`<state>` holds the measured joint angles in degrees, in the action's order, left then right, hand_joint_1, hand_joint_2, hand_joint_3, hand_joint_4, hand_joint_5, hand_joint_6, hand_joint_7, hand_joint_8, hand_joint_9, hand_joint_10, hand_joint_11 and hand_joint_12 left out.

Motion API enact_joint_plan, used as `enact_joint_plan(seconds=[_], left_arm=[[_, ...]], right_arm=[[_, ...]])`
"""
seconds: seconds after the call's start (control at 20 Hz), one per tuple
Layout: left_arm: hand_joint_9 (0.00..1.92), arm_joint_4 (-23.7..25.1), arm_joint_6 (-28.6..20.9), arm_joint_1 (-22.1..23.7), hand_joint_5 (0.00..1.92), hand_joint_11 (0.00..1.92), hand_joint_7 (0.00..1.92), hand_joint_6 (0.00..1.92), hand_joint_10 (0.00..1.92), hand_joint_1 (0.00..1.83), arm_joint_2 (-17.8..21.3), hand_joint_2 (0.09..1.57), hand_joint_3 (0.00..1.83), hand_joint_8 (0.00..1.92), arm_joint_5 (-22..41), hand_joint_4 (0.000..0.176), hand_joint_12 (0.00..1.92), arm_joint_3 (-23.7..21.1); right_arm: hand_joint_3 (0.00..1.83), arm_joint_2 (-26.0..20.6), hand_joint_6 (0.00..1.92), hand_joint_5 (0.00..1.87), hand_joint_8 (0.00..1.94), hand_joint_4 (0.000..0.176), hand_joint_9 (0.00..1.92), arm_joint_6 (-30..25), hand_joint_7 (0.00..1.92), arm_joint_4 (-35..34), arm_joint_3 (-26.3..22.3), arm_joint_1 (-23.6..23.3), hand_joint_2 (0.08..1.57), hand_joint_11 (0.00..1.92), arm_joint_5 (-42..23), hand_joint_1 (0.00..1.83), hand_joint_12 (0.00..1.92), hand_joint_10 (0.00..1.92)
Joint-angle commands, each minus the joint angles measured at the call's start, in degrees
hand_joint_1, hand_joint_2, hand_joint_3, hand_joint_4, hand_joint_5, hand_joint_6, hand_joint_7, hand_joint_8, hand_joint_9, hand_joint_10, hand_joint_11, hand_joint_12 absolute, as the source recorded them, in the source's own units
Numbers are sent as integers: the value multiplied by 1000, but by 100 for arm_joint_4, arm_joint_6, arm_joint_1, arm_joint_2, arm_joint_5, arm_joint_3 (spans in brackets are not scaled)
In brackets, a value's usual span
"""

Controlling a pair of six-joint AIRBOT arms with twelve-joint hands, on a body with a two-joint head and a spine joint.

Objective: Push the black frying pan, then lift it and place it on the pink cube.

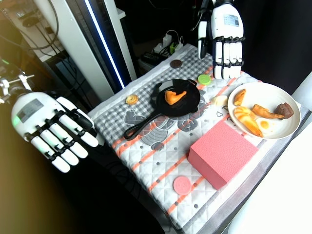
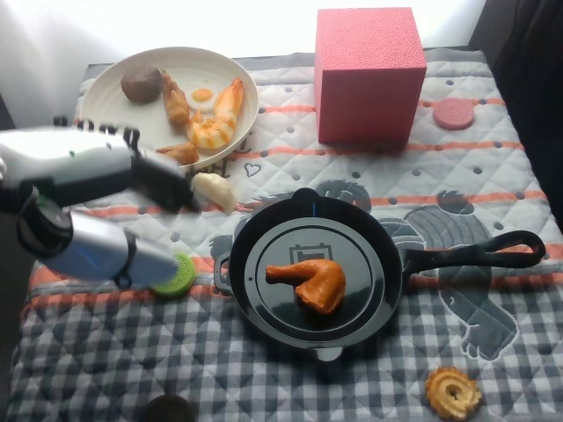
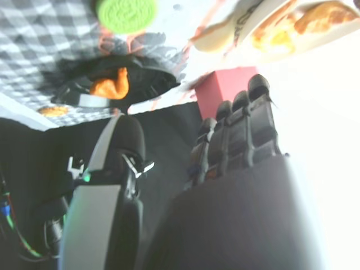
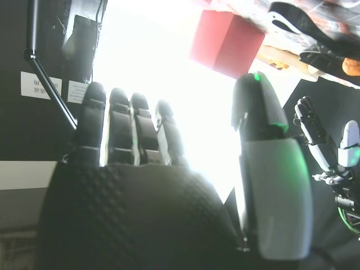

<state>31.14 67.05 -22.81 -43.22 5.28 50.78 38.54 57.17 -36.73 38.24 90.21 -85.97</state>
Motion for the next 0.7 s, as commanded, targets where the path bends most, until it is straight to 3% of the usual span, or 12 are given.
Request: enact_joint_plan(seconds=[0.0, 0.05, 0.1, 0.15, 0.25, 0.3, 0.35, 0.45, 0.5, 0.55, 0.65], left_arm=[[398, -12, -11, 39, 568, 0, 688, 267, 569, 571, 11, 1206, 20, 62, 410, 25, 1656, 6], [401, -4, -10, 18, 571, 0, 699, 258, 564, 565, -17, 1208, 14, 55, 361, 13, 1654, 19], [384, 24, -9, -12, 577, 0, 692, 223, 526, 568, -44, 1194, 4, 29, 328, 23, 1618, 27], [378, 58, -8, -42, 579, 0, 685, 215, 517, 574, -67, 1188, 0, 21, 286, 20, 1611, 28], [305, 167, -8, -116, 462, 0, 547, 108, 440, 560, -154, 1174, 0, 0, 188, 36, 1557, 45], [307, 187, -7, -138, 446, 0, 532, 86, 436, 545, -217, 1168, 0, 0, 149, 36, 1577, 76], [280, 198, -6, -150, 422, 0, 491, 68, 423, 553, -264, 1159, 0, 0, 109, 62, 1543, 103], [267, 246, -6, -176, 439, 0, 470, 37, 358, 604, -322, 1154, 0, 0, 73, 55, 1548, 125], [263, 261, -6, -178, 450, 0, 462, 34, 349, 619, -349, 1159, 0, 0, 70, 36, 1566, 134], [251, 266, -3, -178, 450, 0, 450, 31, 343, 615, -374, 1160, 1, 0, 78, 28, 1571, 137], [175, 288, -3, -185, 459, 0, 440, 27, 507, 592, -418, 1165, 0, 1, 96, 42, 1635, 137]], right_arm=[[24, -45, 0, 0, 0, 0, 5, -46, 0, -31, 55, -19, 1321, 0, -722, 574, 628, 11], [11, -38, 0, 0, 0, 0, 15, -46, 0, -37, 55, -19, 1330, 0, -726, 583, 685, 15], [4, -33, 0, 0, 0, 0, 22, -46, 0, -43, 53, -19, 1337, 0, -739, 592, 777, 17], [1, -34, 0, 0, 0, 0, 18, -49, 0, -47, 52, -19, 1336, 0, -762, 567, 799, 15], [2, -35, 0, 0, 0, 0, 23, -70, 0, -63, 56, -16, 1339, 0, -788, 550, 816, 16], [1, -34, 0, 0, 0, 0, 20, -70, 0, -80, 53, -14, 1337, 0, -811, 544, 816, 15], [2, -33, 0, 0, 0, 0, 3, -74, 0, -89, 51, -8, 1344, 0, -826, 559, 679, 7], [1, -33, 0, 0, 0, 0, 0, -93, 0, -113, 52, 0, 1353, 0, -848, 565, 466, 0], [2, -33, 0, 0, 0, 0, 0, -97, 0, -124, 51, 5, 1356, 0, -857, 533, 444, 0], [1, -33, 0, 0, 0, 0, 0, -100, 0, -135, 50, 12, 1359, 0, -863, 539, 393, 0], [0, -28, 0, 0, 0, 0, 0, -113, 0, -145, 50, 24, 1359, 0, -872, 552, 283, 0]])
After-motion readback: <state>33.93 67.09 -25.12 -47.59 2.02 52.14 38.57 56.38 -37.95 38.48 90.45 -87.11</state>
